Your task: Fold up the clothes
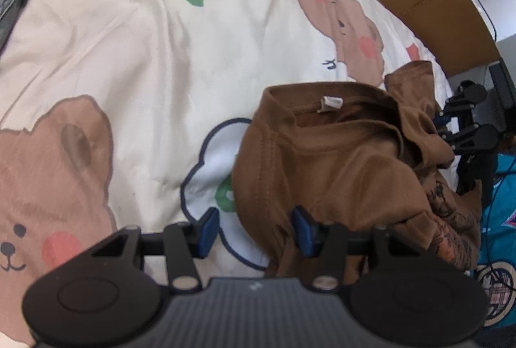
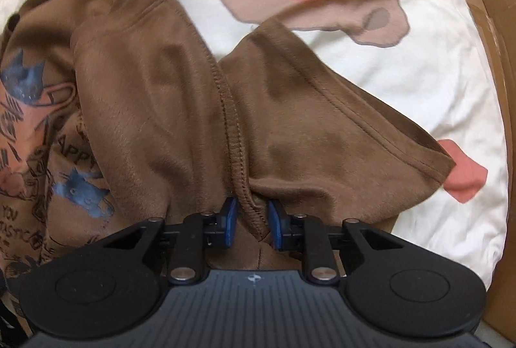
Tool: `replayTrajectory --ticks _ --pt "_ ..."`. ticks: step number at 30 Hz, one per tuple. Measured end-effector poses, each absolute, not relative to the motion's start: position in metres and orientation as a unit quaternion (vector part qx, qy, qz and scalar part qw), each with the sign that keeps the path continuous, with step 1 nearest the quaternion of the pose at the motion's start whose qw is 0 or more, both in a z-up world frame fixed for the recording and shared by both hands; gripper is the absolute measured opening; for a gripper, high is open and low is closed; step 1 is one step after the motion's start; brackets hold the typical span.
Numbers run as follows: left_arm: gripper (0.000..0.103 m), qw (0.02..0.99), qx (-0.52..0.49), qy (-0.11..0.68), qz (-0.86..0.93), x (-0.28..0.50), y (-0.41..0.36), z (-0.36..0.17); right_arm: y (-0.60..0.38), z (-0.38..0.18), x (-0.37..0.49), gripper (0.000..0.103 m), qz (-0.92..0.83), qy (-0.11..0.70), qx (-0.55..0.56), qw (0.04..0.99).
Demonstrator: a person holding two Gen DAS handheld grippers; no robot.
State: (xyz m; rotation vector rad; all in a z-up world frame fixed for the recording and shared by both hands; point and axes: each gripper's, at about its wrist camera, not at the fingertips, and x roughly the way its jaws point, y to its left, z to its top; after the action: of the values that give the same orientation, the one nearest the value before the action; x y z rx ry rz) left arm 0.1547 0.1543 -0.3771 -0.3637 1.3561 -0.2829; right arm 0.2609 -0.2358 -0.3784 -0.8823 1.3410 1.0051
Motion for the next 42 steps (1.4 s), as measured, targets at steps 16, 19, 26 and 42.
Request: replayTrajectory --ticks 16,19,26,42 --pt "0.052 0.762 -0.176 0.607 -0.143 0.146 0.165 -0.371 -0.272 -0.309 0.288 0.006 0.285 0.548 -0.297 0.728" --pt "0.052 0.763 -0.176 0.603 -0.149 0.143 0.168 -0.369 -0.267 -0.311 0.296 0.005 0.249 0.543 -0.3 0.744" --pt "0.037 0.767 -0.175 0.594 -0.166 0.135 0.175 -0.365 -0.271 -0.325 0.309 0.005 0.159 0.532 -0.326 0.765" --pt "0.036 0.757 -0.214 0.585 -0.197 0.132 0.169 -0.378 -0.309 -0.353 0.319 0.005 0.073 0.565 -0.321 0.756"
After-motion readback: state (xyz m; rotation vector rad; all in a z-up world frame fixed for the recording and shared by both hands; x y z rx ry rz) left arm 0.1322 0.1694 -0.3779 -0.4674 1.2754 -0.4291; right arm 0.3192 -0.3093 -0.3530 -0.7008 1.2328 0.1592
